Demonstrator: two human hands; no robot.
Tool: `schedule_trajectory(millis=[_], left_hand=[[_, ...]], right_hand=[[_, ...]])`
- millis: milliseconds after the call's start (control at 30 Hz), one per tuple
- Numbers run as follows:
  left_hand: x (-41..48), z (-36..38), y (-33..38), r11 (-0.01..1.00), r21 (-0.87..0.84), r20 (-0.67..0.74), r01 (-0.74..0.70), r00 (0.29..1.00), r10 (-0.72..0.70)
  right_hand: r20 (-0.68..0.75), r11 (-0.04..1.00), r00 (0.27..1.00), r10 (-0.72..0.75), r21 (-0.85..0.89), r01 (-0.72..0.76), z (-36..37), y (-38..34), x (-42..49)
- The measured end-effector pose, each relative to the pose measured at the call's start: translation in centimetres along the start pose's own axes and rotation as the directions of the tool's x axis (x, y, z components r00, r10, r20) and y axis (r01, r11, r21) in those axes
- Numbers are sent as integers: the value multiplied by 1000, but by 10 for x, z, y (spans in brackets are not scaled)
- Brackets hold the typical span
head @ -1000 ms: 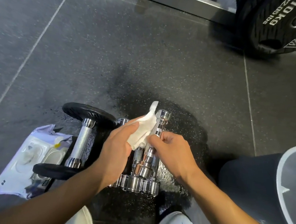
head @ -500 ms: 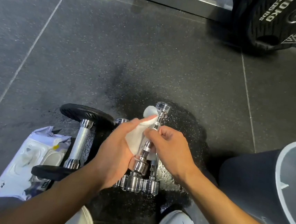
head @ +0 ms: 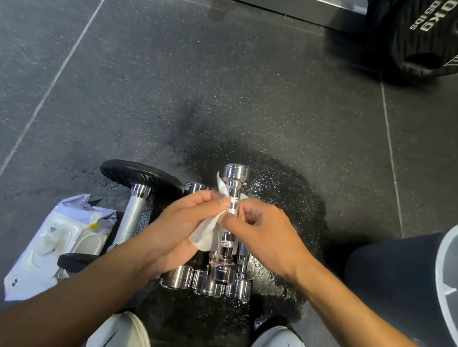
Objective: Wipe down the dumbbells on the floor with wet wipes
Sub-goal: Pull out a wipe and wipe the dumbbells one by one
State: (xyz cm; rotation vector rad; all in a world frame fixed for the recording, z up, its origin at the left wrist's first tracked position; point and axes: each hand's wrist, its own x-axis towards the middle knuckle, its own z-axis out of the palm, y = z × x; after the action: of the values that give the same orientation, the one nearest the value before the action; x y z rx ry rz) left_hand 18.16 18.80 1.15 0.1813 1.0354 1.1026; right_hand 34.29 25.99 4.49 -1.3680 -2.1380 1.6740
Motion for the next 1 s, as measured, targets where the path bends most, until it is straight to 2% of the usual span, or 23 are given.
schedule_trajectory(millis=[100, 167, 333, 433, 533, 600, 667, 700, 733, 767, 800, 900, 933, 1000], left_hand=[[2, -4, -4, 995, 29, 96, 95, 991, -97], [3, -6, -4, 994, 46, 128, 97, 986, -102], [1, 0, -6, 983, 169, 81, 75, 993, -89], [-2, 8, -8, 989, 123, 53, 84, 994, -91], [-2, 9, -9, 992, 105, 12, 64, 998, -65], [-2, 5, -11, 996, 73, -22, 51, 999, -49], [-3, -1, -11, 997, 25, -53, 73, 996, -71], [-4, -3, -11, 997, 9, -74, 76, 994, -75], [-5, -4, -10, 997, -22, -92, 79, 993, -81], [-5, -6, -9, 996, -56, -107, 74, 991, -79], [-5, -7, -8, 994, -85, -113, 64, 991, -73], [-3, -4, -5, 988, -144, -148, 53, 986, -75], [-2, -2, -4, 981, -178, -145, 74, 984, -101], [0, 1, -3, 965, -241, -83, 101, 989, -124]], right_hand=[[88, 999, 996, -24, 42, 20, 4, 3, -3], [94, 1000, 995, -26, -3, 27, 6, 4, -3], [91, 973, 994, -58, -220, 77, 6, -5, -2], [120, 918, 990, -72, -380, 113, 6, -13, 0], [187, 904, 982, -17, -418, 95, 4, -16, 0], [132, 959, 991, 7, -280, 30, 4, -17, -4], [-146, 1000, 989, 17, -15, -19, 4, -10, -4], [-297, 996, 954, 50, 91, -24, 4, -4, -3], [-383, 984, 918, 107, 174, -42, 3, 2, -1], [-385, 965, 905, 180, 247, -87, 4, 8, 1], [-303, 936, 918, 256, 315, -157, 6, 13, 3], [79, 784, 917, 391, 494, -376, 23, 24, -2], [125, 782, 918, 377, 489, -387, 29, 25, -7], [73, 888, 965, 252, 378, -261, 39, 25, -16]])
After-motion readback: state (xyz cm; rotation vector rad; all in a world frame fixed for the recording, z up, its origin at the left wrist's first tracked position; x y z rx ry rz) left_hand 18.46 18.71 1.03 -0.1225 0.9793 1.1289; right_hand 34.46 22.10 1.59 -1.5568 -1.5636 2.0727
